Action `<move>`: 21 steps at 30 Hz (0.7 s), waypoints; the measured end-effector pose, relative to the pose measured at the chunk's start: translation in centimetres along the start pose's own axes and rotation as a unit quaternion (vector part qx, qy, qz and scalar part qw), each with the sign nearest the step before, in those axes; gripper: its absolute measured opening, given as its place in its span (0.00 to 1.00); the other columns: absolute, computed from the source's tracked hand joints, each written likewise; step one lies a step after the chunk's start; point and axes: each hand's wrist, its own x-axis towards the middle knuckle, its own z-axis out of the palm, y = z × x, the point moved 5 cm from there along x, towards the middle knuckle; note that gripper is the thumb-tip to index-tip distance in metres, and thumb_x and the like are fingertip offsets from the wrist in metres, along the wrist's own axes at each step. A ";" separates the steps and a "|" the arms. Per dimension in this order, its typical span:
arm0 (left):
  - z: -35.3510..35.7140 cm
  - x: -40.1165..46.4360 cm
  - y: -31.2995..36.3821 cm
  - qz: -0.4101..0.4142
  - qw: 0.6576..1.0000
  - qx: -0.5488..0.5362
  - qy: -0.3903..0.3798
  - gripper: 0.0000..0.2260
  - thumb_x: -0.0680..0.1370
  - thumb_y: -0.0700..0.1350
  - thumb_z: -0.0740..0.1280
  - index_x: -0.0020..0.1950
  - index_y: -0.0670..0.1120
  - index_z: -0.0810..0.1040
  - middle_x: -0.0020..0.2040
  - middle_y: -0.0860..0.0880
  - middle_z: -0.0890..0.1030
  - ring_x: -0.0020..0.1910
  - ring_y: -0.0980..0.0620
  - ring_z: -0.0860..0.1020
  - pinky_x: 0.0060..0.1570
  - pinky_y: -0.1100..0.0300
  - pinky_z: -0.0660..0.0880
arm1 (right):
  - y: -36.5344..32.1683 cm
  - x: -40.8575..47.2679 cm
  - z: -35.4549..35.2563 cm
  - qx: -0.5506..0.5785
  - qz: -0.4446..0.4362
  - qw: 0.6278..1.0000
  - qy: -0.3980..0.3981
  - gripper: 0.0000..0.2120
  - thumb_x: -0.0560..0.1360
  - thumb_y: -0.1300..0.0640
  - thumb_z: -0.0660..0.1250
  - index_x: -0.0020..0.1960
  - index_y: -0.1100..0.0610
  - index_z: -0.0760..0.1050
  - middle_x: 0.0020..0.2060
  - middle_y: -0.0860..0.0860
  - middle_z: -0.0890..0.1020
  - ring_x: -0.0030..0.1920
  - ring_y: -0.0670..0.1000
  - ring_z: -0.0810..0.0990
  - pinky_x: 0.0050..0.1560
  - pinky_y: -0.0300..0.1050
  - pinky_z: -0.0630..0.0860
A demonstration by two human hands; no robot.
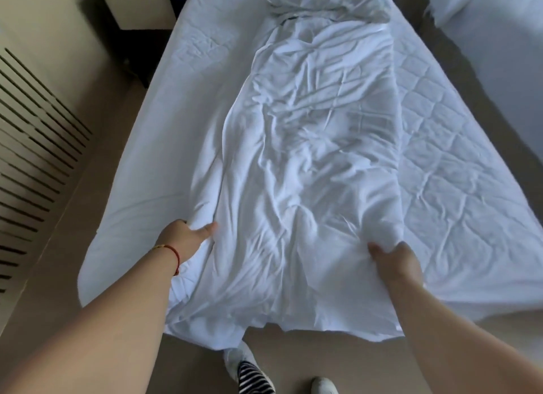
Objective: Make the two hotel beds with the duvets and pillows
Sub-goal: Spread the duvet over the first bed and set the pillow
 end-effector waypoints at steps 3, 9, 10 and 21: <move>1.8 -3.2 2.3 0.003 0.998 -0.058 -0.003 0.23 0.72 0.62 0.70 0.41 0.41 0.75 0.37 0.44 0.75 0.31 0.46 0.72 0.31 0.60 0.68 | 0.1 -1.0 -2.7 0.002 -0.045 0.998 0.047 0.14 0.76 0.45 0.64 0.47 0.57 0.69 0.44 0.57 0.77 0.52 0.61 0.78 0.45 0.48 0.68; 5.2 -10.2 8.4 0.016 0.979 -0.197 -0.043 0.21 0.71 0.62 0.71 0.42 0.43 0.76 0.27 0.52 0.69 0.24 0.51 0.67 0.25 0.65 0.63 | 1.4 -3.1 -9.1 0.020 -0.085 0.988 0.127 0.12 0.76 0.46 0.62 0.46 0.56 0.70 0.44 0.57 0.79 0.48 0.61 0.78 0.44 0.48 0.69; 5.9 -11.5 9.5 0.018 0.973 -0.223 -0.059 0.21 0.72 0.62 0.71 0.43 0.44 0.76 0.28 0.52 0.68 0.23 0.53 0.65 0.24 0.66 0.61 | 1.4 -3.5 -10.7 0.023 -0.092 0.985 0.144 0.12 0.76 0.47 0.62 0.48 0.56 0.71 0.46 0.58 0.80 0.49 0.61 0.78 0.45 0.48 0.69; 7.6 -16.3 7.8 0.010 0.943 -0.305 -0.136 0.29 0.73 0.63 0.69 0.58 0.39 0.79 0.52 0.42 0.84 0.52 0.43 0.82 0.59 0.51 0.76 | 2.4 -1.2 -26.4 -0.047 -0.106 0.939 0.325 0.15 0.73 0.50 0.66 0.53 0.60 0.76 0.48 0.63 0.80 0.52 0.64 0.78 0.52 0.52 0.71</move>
